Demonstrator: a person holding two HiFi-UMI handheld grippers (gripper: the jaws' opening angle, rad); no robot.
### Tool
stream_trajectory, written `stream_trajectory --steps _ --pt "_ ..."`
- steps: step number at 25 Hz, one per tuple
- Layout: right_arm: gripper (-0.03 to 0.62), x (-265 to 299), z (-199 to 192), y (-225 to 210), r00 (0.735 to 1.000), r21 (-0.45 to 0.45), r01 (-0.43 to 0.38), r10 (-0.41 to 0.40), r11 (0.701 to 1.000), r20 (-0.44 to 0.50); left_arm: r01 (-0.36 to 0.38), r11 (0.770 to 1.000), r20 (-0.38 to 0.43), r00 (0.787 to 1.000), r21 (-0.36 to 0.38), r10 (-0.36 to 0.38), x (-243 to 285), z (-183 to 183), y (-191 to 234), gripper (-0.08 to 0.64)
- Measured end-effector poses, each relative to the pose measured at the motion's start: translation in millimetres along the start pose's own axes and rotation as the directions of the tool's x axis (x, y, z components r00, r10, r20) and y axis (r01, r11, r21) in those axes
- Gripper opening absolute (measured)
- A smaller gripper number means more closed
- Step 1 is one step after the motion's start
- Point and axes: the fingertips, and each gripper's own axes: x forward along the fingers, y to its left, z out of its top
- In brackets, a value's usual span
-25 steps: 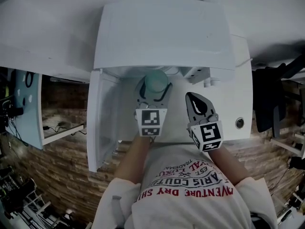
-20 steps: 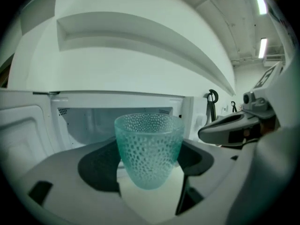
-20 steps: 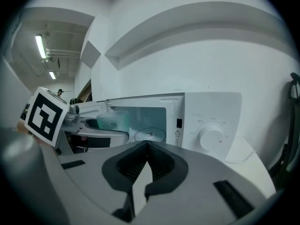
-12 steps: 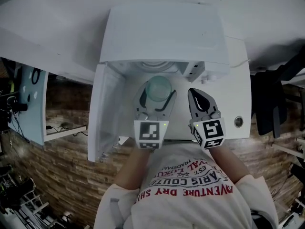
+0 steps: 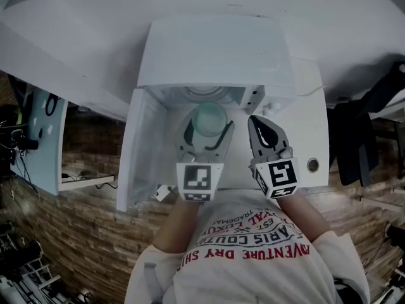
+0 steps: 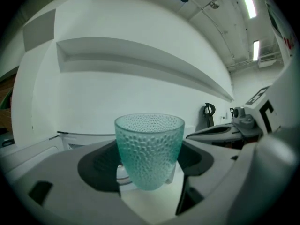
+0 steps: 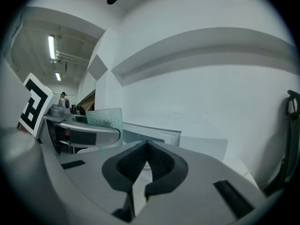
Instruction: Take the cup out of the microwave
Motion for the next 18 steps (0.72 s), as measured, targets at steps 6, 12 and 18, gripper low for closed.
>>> stream_trajectory --steps 6,12,18 --pt "0.011 -5.4 1.9 7.0 1.000 -0.011 -0.006 0.007 1.000 0.014 0.000 1.000 0.002 1.000 0.014 0.000 -4.5 0.5 2.8 0.370" --pt "0.009 -6.0 0.6 10.9 1.000 -0.004 0.003 -0.003 1.000 0.014 0.000 1.000 0.002 1.000 0.010 0.000 -8.3 -1.6 4.3 0.370" --pt "0.009 -3.3 -4.9 15.4 1.000 -0.006 0.007 -0.007 1.000 -0.004 -0.013 1.000 -0.003 1.000 0.001 0.013 -10.7 -6.4 8.6 0.371"
